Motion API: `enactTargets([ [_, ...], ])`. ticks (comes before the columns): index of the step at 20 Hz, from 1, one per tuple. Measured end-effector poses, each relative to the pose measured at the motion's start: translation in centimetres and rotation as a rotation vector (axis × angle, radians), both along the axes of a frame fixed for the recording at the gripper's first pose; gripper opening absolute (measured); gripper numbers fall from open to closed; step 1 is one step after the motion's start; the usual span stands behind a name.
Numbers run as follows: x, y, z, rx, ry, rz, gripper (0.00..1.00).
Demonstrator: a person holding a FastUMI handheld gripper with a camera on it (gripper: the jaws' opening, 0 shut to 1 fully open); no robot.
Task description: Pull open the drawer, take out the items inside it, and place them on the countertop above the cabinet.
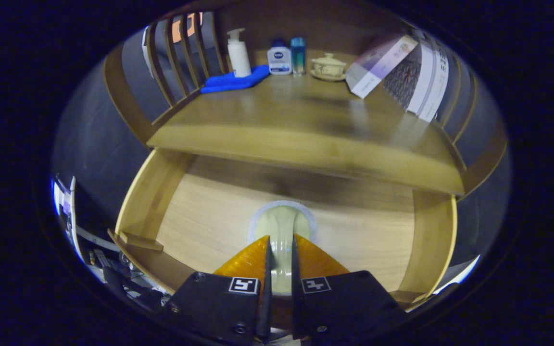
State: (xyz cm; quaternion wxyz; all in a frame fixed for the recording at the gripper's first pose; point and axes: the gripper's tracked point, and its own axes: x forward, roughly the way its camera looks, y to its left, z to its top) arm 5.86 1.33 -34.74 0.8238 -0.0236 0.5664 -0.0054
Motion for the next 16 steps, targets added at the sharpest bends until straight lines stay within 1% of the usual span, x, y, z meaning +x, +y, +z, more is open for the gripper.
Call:
enactTargets([
  [4, 0.6, 0.3, 3.3, -0.004, -0.046, 0.022, 0.19],
  [7, 1.9, 0.1, 5.3, -0.023, -0.084, 0.033, 0.19],
  [12, 6.5, -1.1, 7.5, -0.054, -0.135, -0.002, 0.19],
  [16, 10.5, -1.7, 7.6, -0.071, -0.152, -0.019, 0.19],
])
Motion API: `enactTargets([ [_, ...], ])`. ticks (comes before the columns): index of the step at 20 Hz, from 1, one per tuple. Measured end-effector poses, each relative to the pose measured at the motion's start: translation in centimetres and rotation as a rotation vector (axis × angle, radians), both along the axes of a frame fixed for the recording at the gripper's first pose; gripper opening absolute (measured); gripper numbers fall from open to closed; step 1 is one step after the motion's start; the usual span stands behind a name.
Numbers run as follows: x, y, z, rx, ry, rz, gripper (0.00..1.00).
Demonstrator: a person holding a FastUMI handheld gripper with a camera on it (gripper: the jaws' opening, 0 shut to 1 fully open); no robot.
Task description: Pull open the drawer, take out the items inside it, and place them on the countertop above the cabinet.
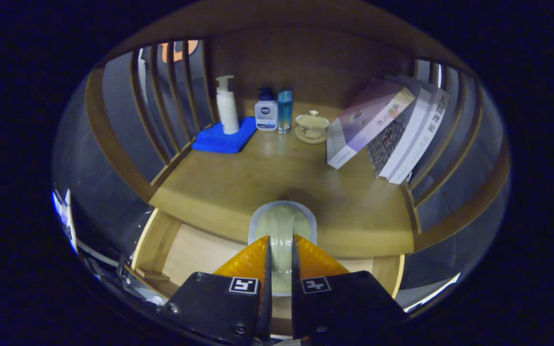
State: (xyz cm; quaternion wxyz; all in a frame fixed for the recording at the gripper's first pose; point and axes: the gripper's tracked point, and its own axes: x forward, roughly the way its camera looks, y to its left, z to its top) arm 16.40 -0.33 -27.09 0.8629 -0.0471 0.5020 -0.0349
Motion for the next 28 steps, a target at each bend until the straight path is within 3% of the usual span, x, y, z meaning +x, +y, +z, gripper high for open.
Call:
enactTargets([
  [10, 6.7, -2.5, -3.7, -0.005, 0.013, -0.097, 0.19],
  [13, 7.9, -2.9, -4.2, -0.024, -0.005, -0.089, 0.19],
  [22, 9.0, -3.2, -1.4, -0.084, -0.125, -0.065, 0.47],
  [27, 6.1, -0.8, 3.6, -0.027, -0.254, -0.031, 0.54],
  [28, 5.3, -0.2, 4.4, -0.016, -0.274, -0.016, 0.61],
])
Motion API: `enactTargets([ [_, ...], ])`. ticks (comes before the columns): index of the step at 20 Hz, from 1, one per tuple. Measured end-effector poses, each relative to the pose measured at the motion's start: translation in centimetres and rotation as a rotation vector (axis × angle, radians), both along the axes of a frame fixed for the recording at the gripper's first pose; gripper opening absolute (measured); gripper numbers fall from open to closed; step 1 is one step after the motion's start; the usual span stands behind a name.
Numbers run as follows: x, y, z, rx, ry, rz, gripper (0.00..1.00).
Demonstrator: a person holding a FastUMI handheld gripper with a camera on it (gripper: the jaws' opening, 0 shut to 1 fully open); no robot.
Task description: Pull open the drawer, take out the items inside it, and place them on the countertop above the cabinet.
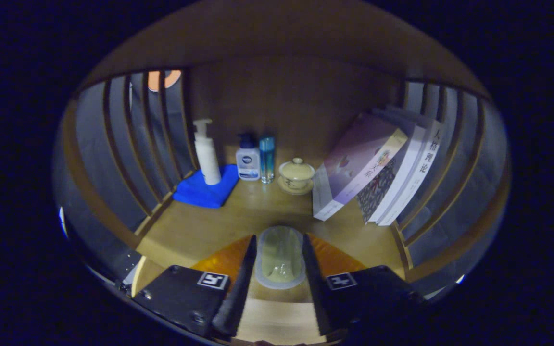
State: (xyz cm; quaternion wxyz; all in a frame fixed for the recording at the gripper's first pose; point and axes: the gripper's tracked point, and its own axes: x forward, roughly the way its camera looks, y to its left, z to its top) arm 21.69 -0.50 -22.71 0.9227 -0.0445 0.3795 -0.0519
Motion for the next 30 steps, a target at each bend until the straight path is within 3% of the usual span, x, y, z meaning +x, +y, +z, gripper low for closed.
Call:
enactTargets([
  [3, -3.0, 1.7, 2.7, 0.000, -0.086, 0.049, 0.82],
  [7, -7.6, 3.7, 5.8, -0.022, -0.225, 0.107, 0.85],
  [9, -9.7, 4.5, 6.7, -0.016, -0.283, 0.129, 1.00],
  [15, -15.1, 6.2, 6.5, -0.004, -0.466, 0.165, 1.00],
  [22, -21.0, 6.6, 1.2, -0.061, -0.525, 0.198, 1.00],
  [30, -26.2, 7.6, -5.1, 0.006, -0.506, 0.182, 1.00],
])
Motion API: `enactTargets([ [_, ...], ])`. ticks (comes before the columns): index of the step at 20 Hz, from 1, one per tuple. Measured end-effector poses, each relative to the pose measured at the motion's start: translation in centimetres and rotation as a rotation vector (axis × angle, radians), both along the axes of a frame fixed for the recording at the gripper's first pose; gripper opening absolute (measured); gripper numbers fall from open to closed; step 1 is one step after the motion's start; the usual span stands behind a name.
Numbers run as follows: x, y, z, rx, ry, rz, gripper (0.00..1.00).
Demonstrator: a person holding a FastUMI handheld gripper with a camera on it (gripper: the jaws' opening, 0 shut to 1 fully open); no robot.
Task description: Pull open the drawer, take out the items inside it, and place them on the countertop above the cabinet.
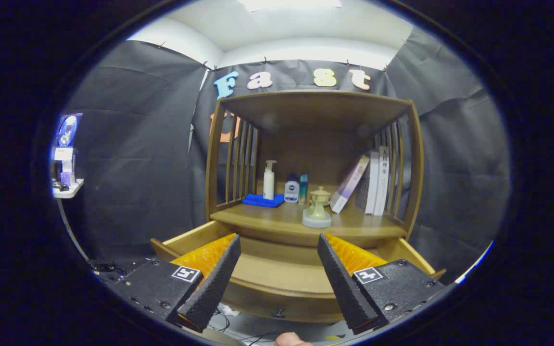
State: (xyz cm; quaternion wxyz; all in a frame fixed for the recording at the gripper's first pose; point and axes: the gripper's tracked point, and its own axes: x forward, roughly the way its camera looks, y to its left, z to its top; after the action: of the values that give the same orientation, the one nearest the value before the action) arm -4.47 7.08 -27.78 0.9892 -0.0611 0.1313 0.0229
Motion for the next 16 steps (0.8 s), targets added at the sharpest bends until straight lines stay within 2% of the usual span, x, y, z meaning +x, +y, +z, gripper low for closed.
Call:
enactTargets([
  [8, -3.5, -0.7, -5.2, -0.016, 0.060, -0.055, 1.00],
  [11, -3.9, -0.6, -7.5, 0.015, 0.104, -0.072, 1.00],
  [16, -3.6, -1.2, -9.5, -0.019, 0.132, -0.120, 1.00],
])
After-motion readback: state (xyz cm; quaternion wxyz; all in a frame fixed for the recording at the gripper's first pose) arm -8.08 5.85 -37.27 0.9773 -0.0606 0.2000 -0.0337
